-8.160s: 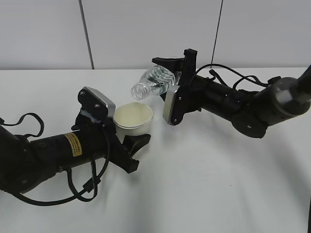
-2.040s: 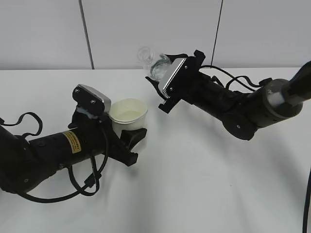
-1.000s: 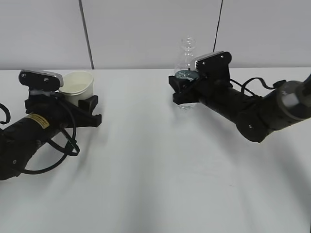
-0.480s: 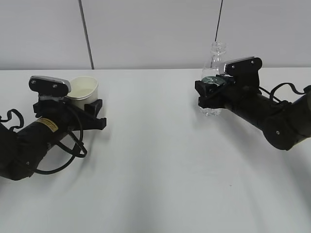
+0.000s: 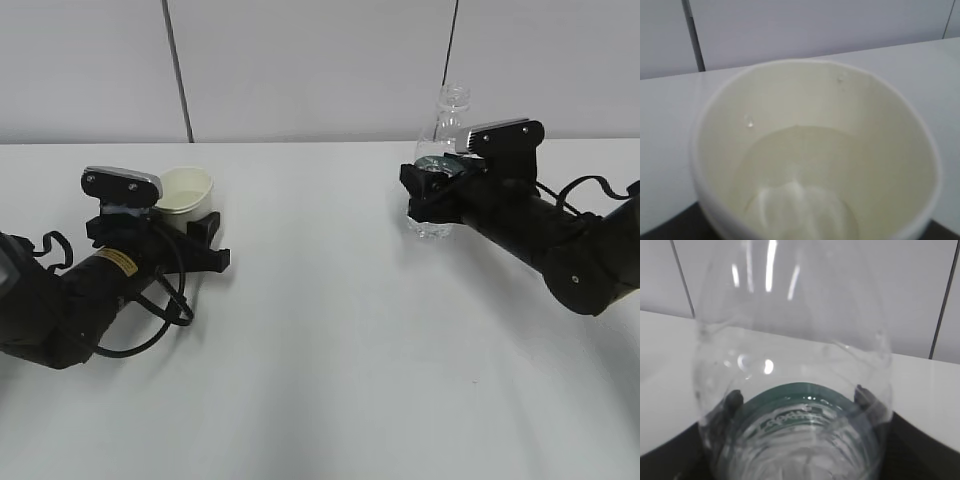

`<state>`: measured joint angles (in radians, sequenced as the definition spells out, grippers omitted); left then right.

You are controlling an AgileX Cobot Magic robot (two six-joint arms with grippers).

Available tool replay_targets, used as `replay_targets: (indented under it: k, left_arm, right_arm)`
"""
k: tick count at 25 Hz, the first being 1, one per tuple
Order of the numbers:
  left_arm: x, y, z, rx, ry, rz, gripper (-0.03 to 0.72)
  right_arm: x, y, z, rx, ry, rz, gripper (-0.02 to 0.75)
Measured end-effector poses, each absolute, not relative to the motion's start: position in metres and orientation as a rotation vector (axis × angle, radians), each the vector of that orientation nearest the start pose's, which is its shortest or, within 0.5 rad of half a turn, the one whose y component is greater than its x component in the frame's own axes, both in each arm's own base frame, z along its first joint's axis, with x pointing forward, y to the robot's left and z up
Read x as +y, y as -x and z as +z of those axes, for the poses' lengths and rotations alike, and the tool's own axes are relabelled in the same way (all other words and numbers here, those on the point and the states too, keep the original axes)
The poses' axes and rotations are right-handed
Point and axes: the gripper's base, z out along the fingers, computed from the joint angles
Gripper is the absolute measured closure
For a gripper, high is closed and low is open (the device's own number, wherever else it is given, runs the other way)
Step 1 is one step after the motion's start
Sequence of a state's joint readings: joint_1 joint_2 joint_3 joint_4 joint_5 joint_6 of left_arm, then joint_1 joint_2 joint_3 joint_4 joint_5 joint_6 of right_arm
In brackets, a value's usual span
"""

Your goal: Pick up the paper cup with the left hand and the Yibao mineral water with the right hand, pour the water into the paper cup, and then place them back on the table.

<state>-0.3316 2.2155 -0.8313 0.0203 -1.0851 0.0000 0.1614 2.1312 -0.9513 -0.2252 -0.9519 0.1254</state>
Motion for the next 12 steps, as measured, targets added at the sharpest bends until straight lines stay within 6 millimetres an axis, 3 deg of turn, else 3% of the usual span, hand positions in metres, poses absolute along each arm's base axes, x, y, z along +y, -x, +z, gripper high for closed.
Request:
replay_targets:
  k: [4, 12]
  left_arm:
    - [-0.1259, -0.3605, 0.0600, 1.775, -0.319, -0.246, 0.288]
    - [-0.1265, -0.3623, 0.0593, 1.768, -0.318, -0.247, 0.276]
  right_arm:
    - [0.0820, -0.3976, 0.1150, 1.708, 0.286, 0.275, 0.249]
    - [0.0821, -0.3974, 0.1148, 1.708, 0.287, 0.277, 0.249]
